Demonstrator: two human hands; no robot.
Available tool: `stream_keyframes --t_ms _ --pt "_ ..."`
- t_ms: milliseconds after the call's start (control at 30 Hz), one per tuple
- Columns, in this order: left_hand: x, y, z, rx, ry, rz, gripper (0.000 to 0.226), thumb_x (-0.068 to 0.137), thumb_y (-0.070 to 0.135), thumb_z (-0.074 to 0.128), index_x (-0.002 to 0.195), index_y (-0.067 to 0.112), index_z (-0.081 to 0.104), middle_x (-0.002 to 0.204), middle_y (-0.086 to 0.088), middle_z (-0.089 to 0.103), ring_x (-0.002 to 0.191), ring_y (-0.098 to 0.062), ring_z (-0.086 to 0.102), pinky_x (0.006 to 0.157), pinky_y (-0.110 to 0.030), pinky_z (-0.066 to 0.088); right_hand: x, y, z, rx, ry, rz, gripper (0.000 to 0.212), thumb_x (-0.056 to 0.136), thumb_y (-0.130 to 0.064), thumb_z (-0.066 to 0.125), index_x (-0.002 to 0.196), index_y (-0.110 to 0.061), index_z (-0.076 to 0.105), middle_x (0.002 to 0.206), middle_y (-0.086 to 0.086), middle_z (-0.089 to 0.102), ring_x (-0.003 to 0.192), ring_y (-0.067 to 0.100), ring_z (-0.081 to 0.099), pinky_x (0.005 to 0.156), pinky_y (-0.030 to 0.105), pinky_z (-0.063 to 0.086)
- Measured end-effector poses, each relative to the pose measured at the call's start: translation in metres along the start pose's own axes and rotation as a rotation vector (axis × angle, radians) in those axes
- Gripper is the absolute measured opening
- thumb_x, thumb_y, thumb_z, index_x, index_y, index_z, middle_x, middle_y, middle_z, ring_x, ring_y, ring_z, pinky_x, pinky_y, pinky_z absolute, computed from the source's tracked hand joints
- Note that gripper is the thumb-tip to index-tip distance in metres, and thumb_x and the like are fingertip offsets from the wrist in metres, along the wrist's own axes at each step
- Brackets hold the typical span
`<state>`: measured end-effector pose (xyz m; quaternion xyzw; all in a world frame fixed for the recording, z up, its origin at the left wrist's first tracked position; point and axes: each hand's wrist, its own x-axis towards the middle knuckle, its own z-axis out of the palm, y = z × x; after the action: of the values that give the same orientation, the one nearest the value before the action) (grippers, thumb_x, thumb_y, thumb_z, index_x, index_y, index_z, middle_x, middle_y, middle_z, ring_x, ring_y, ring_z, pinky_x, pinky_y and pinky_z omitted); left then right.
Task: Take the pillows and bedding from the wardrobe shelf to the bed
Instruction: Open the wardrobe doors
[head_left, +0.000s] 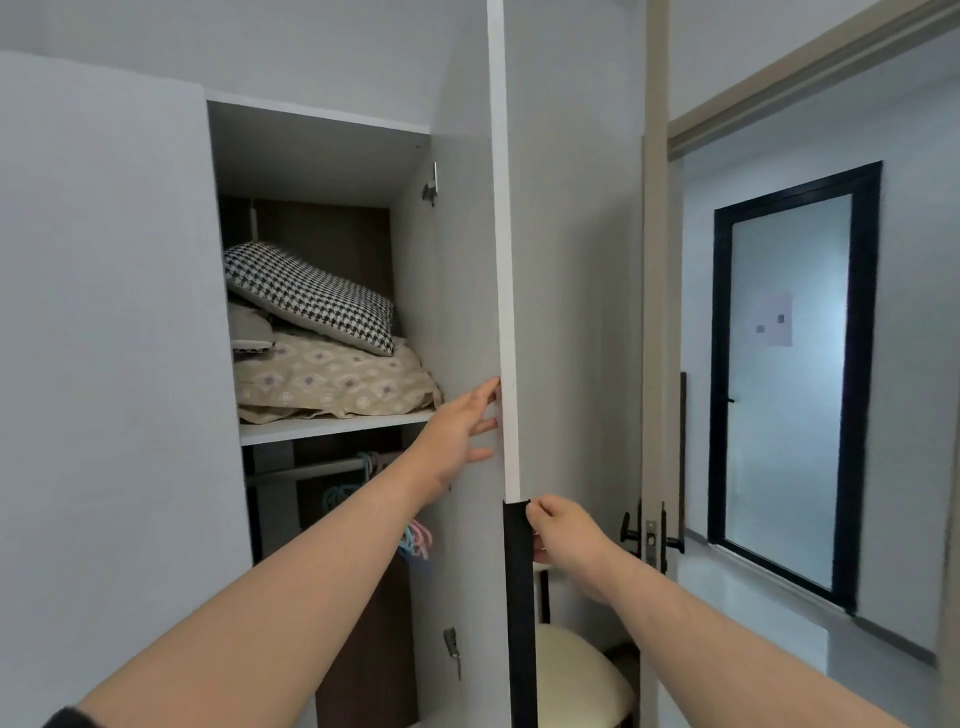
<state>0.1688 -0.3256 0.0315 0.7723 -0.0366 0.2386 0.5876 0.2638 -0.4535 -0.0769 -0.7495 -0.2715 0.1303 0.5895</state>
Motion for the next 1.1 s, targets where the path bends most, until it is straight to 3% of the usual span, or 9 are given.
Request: stream_keyframes --t_ms 133,233,433,533,667,767,867,967,1100 --pt "0.02 0.001 0.038 0.056 -0.049 0.005 0.049 0.103 0.042 0.026 0.148 0.028 0.034 0.15 0.008 0.036 0.137 -0.022 0.038 0.105 -0.043 0.039 0.002 0.002 -0.041 0.022 0.044 0.031 0.024 0.101 -0.015 0.037 0.096 -0.003 0.057 0.091 0.015 0.054 0.082 0.022 0.055 0.064 0.021 0.054" --pt "0.032 -0.001 0.056 0.054 -0.025 0.038 0.046 0.103 0.038 0.025 0.146 0.026 0.037 0.14 0.01 0.04 0.133 -0.025 0.04 0.105 -0.04 0.039 0.003 0.0 -0.061 0.022 0.013 0.048 0.024 0.102 -0.015 0.037 0.1 -0.001 0.057 0.091 0.014 0.057 0.077 0.018 0.058 0.054 0.015 0.052" --pt "0.047 -0.018 0.046 0.117 0.017 0.128 0.044 0.104 0.037 0.025 0.145 0.029 0.037 0.144 0.002 0.04 0.122 -0.026 0.049 0.099 -0.037 0.044 0.01 0.005 -0.065 -0.004 -0.054 0.034 0.03 0.101 -0.018 0.039 0.104 0.003 0.06 0.094 0.013 0.064 0.083 0.022 0.064 0.082 0.036 0.056" --pt "0.046 -0.025 0.046 0.133 -0.013 0.155 0.048 0.101 0.043 0.031 0.147 0.03 0.032 0.145 0.004 0.036 0.129 -0.023 0.045 0.102 -0.039 0.043 0.009 0.004 -0.065 -0.082 -0.024 -0.003 0.026 0.099 -0.023 0.042 0.099 -0.004 0.06 0.095 0.01 0.065 0.084 0.022 0.062 0.083 0.038 0.052" --pt "0.038 -0.027 0.037 0.376 -0.031 0.285 0.058 0.096 0.046 0.035 0.151 0.028 0.023 0.157 0.007 0.026 0.143 -0.007 0.023 0.119 -0.036 0.02 0.006 -0.012 -0.061 -0.202 0.166 -0.206 0.042 0.097 -0.034 0.049 0.136 -0.018 0.047 0.129 0.002 0.058 0.111 0.016 0.056 0.099 0.033 0.045" --pt "0.028 -0.019 0.019 0.626 0.091 0.416 0.061 0.097 0.048 0.032 0.152 0.029 0.014 0.162 0.006 0.013 0.146 -0.003 0.008 0.121 -0.033 0.009 -0.004 -0.036 -0.057 -0.313 0.323 -0.437 0.055 0.097 -0.035 0.049 0.147 -0.02 0.032 0.15 -0.003 0.04 0.134 0.012 0.039 0.111 0.03 0.032" --pt "0.015 -0.004 -0.012 0.806 0.299 0.522 0.067 0.094 0.05 0.028 0.154 0.027 0.009 0.163 0.003 0.002 0.149 -0.008 -0.003 0.119 -0.032 0.004 -0.015 -0.064 -0.046 -0.435 0.42 -0.676 0.062 0.096 -0.035 0.051 0.15 -0.02 0.025 0.155 -0.004 0.03 0.137 0.005 0.028 0.11 0.018 0.018" --pt "-0.001 0.011 -0.051 0.937 0.461 0.568 0.069 0.093 0.045 0.029 0.154 0.02 0.011 0.164 -0.001 0.002 0.149 -0.011 -0.006 0.119 -0.032 0.002 -0.017 -0.091 -0.029 -0.511 0.443 -0.778 0.068 0.093 -0.041 0.049 0.152 -0.024 0.018 0.162 -0.005 0.016 0.146 0.01 0.015 0.113 0.024 0.013" --pt "-0.029 0.021 -0.108 1.037 0.583 0.472 0.068 0.093 0.046 0.032 0.154 0.023 0.012 0.164 0.003 0.0 0.149 -0.01 -0.006 0.118 -0.031 0.002 -0.007 -0.117 0.006 -0.548 0.392 -0.846 0.069 0.092 -0.046 0.045 0.152 -0.026 0.019 0.163 -0.007 0.012 0.148 0.011 0.011 0.113 0.024 0.01"
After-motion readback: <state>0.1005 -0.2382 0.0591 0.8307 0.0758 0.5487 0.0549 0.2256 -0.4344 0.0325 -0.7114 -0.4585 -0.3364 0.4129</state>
